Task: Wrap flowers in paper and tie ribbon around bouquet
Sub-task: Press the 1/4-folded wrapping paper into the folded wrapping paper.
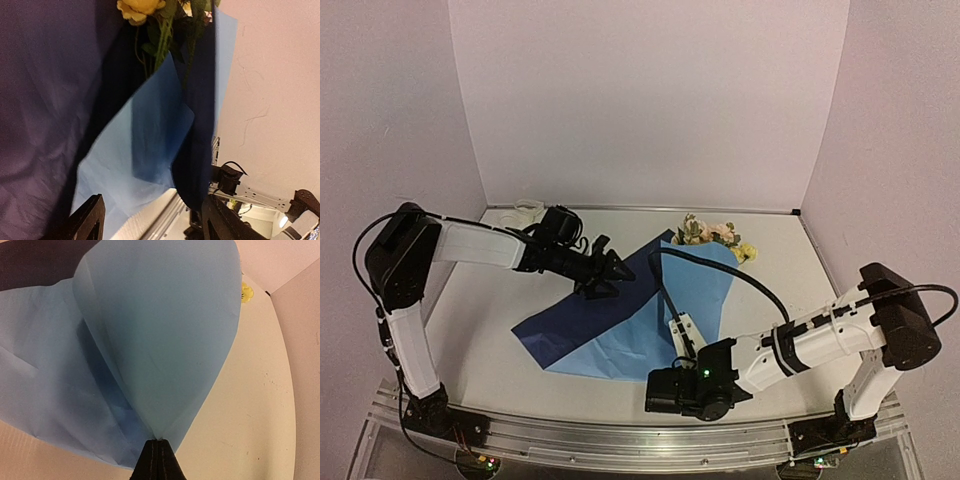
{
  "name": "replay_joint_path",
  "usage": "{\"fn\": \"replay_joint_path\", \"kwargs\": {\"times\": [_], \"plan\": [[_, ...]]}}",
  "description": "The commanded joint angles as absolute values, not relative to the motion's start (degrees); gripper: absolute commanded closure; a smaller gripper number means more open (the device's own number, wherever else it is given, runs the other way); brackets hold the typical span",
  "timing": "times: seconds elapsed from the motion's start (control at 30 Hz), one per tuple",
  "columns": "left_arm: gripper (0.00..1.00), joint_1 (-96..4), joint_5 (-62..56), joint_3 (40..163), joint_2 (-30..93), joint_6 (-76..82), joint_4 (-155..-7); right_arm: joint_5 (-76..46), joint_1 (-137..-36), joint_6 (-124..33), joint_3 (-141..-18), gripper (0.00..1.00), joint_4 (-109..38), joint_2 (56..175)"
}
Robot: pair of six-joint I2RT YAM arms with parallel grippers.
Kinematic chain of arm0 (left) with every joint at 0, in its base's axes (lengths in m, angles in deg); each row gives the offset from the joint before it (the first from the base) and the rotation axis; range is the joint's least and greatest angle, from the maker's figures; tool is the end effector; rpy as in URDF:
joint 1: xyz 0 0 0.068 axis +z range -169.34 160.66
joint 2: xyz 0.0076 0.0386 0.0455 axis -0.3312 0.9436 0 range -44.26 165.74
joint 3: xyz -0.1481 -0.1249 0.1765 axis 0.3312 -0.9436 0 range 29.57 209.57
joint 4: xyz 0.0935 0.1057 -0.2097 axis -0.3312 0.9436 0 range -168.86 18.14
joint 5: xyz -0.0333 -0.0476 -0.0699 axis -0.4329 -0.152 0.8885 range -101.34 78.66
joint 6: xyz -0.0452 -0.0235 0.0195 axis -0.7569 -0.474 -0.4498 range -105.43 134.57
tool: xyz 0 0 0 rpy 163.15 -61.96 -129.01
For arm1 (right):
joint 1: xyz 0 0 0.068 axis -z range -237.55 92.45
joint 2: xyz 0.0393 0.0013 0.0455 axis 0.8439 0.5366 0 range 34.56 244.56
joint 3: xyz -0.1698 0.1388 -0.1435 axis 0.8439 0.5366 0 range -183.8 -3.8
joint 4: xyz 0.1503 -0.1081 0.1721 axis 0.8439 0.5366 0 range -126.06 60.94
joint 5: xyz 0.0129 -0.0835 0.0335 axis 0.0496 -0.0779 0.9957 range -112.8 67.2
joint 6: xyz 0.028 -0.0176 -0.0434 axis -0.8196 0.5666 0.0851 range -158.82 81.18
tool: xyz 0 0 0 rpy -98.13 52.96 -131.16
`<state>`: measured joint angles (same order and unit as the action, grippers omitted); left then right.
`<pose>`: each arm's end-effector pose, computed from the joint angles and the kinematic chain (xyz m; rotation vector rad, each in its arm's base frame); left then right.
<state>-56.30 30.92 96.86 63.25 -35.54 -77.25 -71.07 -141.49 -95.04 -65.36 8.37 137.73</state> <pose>0.2969 -0.2542 0.1808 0.1481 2.6287 -1.5255 0.0589 0.2959 0.1500 -0.5193 2.2540 -0.2776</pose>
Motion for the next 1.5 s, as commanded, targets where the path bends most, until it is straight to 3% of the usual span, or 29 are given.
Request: {"fn": "replay_joint_path", "kwargs": {"times": [0.0, 0.23, 0.97, 1.47], "plan": [[0.29, -62.5, 27.4, 90.3, 56.6, -46.9, -93.1, -69.5, -141.9, -90.0, -64.4, 1.0, 2.2, 135.6], [0.27, -67.7, 24.9, 84.2, 58.2, -57.7, -104.8, -67.6, -141.9, -88.8, -62.7, 0.99, -2.3, 135.1], [0.31, -72.5, 18.9, 83.0, 59.9, -66.0, -101.7, -67.7, -141.9, -87.7, -64.4, 1.0, -2.3, 137.1], [0.51, -73.7, 18.4, 87.5, 65.0, -67.1, -101.8, -68.0, -141.8, -88.3, -62.4, 1.0, -2.3, 136.1]]}}
